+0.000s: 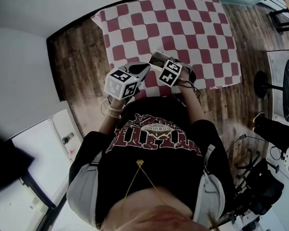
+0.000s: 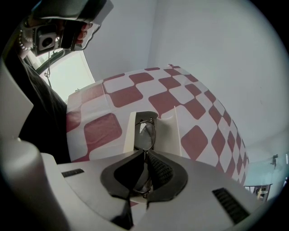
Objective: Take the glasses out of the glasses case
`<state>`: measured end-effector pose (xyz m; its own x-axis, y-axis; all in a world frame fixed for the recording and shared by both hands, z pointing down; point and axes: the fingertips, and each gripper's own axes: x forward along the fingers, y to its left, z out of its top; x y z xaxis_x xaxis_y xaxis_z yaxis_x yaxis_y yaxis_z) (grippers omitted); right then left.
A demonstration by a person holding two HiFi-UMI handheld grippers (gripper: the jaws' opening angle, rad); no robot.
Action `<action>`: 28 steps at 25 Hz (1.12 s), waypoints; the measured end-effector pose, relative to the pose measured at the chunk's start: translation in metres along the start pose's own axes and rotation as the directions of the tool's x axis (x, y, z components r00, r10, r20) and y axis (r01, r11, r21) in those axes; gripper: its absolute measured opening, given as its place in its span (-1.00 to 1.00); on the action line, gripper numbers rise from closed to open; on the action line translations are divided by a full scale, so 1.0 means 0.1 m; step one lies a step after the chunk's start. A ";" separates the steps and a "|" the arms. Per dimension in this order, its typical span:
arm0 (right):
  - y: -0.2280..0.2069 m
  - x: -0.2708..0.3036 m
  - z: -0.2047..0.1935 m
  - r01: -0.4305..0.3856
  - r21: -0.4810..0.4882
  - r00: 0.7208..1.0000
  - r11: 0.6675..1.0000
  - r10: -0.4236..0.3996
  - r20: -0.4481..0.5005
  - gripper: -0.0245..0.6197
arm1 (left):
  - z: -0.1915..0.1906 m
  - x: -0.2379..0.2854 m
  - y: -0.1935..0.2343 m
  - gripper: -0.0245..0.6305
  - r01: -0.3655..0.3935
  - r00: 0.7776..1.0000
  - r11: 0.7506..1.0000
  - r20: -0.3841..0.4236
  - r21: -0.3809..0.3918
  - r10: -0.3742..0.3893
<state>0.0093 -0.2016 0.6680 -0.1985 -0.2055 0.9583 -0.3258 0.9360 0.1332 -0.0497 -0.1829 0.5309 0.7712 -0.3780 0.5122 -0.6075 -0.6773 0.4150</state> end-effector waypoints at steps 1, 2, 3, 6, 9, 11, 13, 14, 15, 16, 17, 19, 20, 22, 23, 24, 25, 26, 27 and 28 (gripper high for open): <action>0.00 0.00 0.00 0.003 0.000 1.000 1.000 -0.003 0.002 -0.83 | 0.00 0.00 0.00 -0.93 0.000 1.000 1.000 0.000 -0.001 0.000; 0.00 0.00 0.00 0.005 0.001 1.000 1.000 -0.005 0.004 -0.84 | -0.01 0.00 0.00 -0.93 -0.001 1.000 1.000 0.000 -0.001 0.001; 0.00 0.01 0.00 0.006 0.002 1.000 1.000 -0.006 0.005 -0.83 | -0.01 0.01 0.01 -0.93 -0.001 1.000 1.000 -0.001 -0.001 0.001; 0.00 0.00 0.00 0.013 0.002 1.000 1.000 -0.013 0.010 -0.83 | -0.03 0.02 0.00 -0.93 -0.001 1.000 1.000 -0.005 0.002 0.001; 0.00 -0.01 0.00 0.027 0.005 0.999 1.000 -0.027 0.025 -0.83 | -0.03 0.02 -0.01 -0.93 -0.001 1.000 1.000 -0.008 0.003 0.001; 0.00 -0.02 0.00 0.037 0.010 0.999 0.999 -0.037 0.039 -0.83 | -0.03 0.01 0.00 -0.93 -0.002 1.000 1.000 -0.007 0.002 0.002; -0.01 -0.03 0.00 0.050 0.011 0.997 0.999 -0.051 0.054 -0.83 | -0.03 0.00 0.02 -0.93 -0.006 1.000 1.000 -0.005 -0.001 0.006; -0.01 -0.03 0.00 0.057 0.010 0.997 0.998 -0.057 0.060 -0.83 | -0.03 0.00 0.02 -0.93 -0.007 1.000 1.000 -0.004 -0.003 0.007; -0.01 -0.04 0.00 0.063 0.008 0.996 0.998 -0.063 0.065 -0.83 | -0.03 0.00 0.02 -0.93 -0.008 1.000 1.000 -0.003 -0.005 0.008; -0.01 -0.04 0.00 0.067 0.005 0.995 0.998 -0.067 0.068 -0.84 | -0.04 0.00 0.03 -0.93 -0.008 1.000 1.000 -0.004 -0.006 0.008; -0.01 -0.05 -0.01 0.070 0.003 0.995 0.998 -0.070 0.070 -0.84 | -0.04 0.00 0.03 -0.93 -0.007 1.000 1.000 -0.005 -0.006 0.007; -0.01 -0.05 0.00 0.075 -0.002 0.995 0.997 -0.074 0.072 -0.84 | -0.03 0.01 0.03 -0.93 -0.006 1.000 1.000 -0.007 -0.005 0.006; -0.01 -0.06 0.00 0.076 -0.005 0.994 0.997 -0.076 0.072 -0.84 | -0.03 0.01 0.03 -0.93 -0.006 1.000 1.000 -0.008 -0.004 0.006; -0.01 -0.06 0.00 0.080 -0.012 0.994 0.997 -0.079 0.072 -0.84 | -0.04 0.01 0.03 -0.93 -0.004 1.000 1.000 -0.008 -0.005 0.004; -0.01 -0.06 -0.01 0.081 -0.013 0.994 0.997 -0.080 0.072 -0.84 | -0.04 0.02 0.03 -0.93 -0.003 1.000 1.000 -0.009 -0.006 0.003; -0.01 -0.06 0.00 0.084 -0.014 0.994 0.996 -0.083 0.074 -0.84 | -0.05 0.02 0.03 -0.93 -0.003 1.000 1.000 -0.009 -0.007 0.003; -0.01 -0.07 0.00 0.087 -0.016 0.994 0.996 -0.086 0.075 -0.84 | -0.05 0.02 0.03 -0.93 -0.003 1.000 1.000 -0.009 -0.008 0.003; -0.02 -0.07 -0.01 0.090 -0.016 0.993 0.996 -0.089 0.075 -0.84 | -0.05 0.01 0.03 -0.93 -0.003 1.000 1.000 -0.010 -0.008 0.003; -0.02 -0.08 -0.01 0.091 -0.016 0.993 0.996 -0.090 0.074 -0.84 | -0.05 0.01 0.03 -0.93 -0.003 1.000 1.000 -0.010 -0.008 0.003; -0.03 -0.08 -0.02 0.091 -0.014 0.993 0.996 -0.090 0.073 -0.84 | -0.05 0.01 0.03 -0.93 -0.003 1.000 1.000 -0.010 -0.008 0.003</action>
<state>0.0136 -0.2020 0.6609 -0.2358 -0.3089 0.9214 -0.3292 0.9175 0.2233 -0.0514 -0.1824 0.5365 0.7675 -0.3737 0.5208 -0.6113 -0.6712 0.4192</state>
